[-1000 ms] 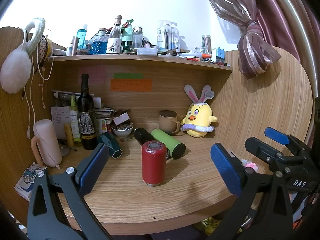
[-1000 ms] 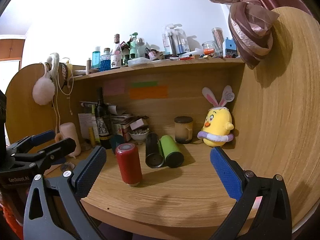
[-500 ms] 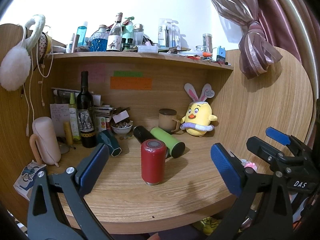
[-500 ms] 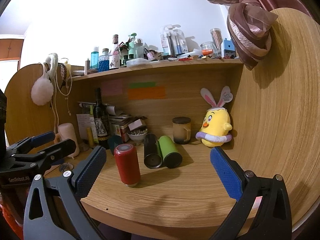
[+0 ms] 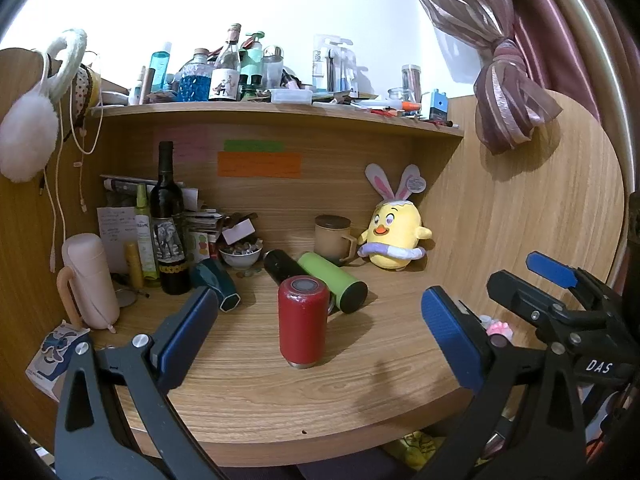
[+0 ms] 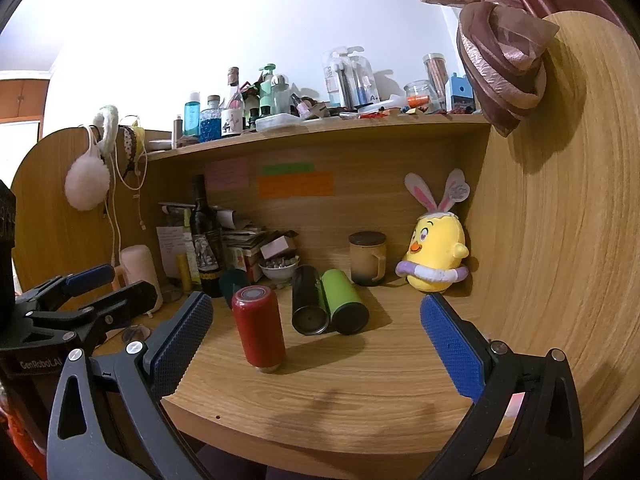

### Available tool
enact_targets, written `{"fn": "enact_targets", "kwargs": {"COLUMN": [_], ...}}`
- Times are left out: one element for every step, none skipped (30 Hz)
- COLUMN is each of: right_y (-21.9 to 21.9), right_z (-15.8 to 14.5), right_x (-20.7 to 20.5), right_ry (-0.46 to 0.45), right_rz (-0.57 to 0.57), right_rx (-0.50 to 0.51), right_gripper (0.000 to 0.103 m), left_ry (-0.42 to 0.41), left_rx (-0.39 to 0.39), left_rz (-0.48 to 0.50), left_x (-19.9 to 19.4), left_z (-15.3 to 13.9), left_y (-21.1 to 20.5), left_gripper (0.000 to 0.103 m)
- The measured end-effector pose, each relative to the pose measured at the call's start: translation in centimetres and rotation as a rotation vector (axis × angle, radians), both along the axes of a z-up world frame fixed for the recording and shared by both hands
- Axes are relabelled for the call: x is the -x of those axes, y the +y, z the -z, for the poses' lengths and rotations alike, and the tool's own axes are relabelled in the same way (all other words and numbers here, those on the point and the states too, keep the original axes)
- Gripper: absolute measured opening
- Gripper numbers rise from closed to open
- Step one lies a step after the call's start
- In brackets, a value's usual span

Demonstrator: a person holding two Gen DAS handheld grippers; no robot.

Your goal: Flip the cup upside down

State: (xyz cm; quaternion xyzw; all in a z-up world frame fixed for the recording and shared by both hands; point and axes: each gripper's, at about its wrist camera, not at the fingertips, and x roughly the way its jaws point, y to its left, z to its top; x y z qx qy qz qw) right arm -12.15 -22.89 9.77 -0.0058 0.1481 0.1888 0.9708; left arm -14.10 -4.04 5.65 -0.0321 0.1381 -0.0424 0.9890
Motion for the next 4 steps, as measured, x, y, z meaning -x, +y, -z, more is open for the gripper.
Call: {"fn": "enact_targets", "kwargs": {"right_y": [0.04, 0.04, 0.03, 0.04], "right_z": [0.02, 0.03, 0.03, 0.03], "right_x": [-0.01, -0.01, -0.02, -0.01], "right_ry": [0.000, 0.000, 0.000, 0.000], "right_rz": [0.001, 0.001, 0.000, 0.001], "right_rx": [0.000, 0.000, 0.000, 0.001], "right_gripper": [0.103, 0.103, 0.103, 0.103], "left_ry": [0.001, 0.002, 0.003, 0.003], "left_rx": [0.001, 0.002, 0.002, 0.002], "left_rz": [0.002, 0.003, 0.002, 0.004], "left_x": [-0.02, -0.06, -0.07, -0.06], "left_z": [0.00, 0.00, 0.01, 0.01], "left_y": [0.04, 0.08, 0.04, 0.07], "left_gripper": [0.103, 0.103, 0.103, 0.103]}}
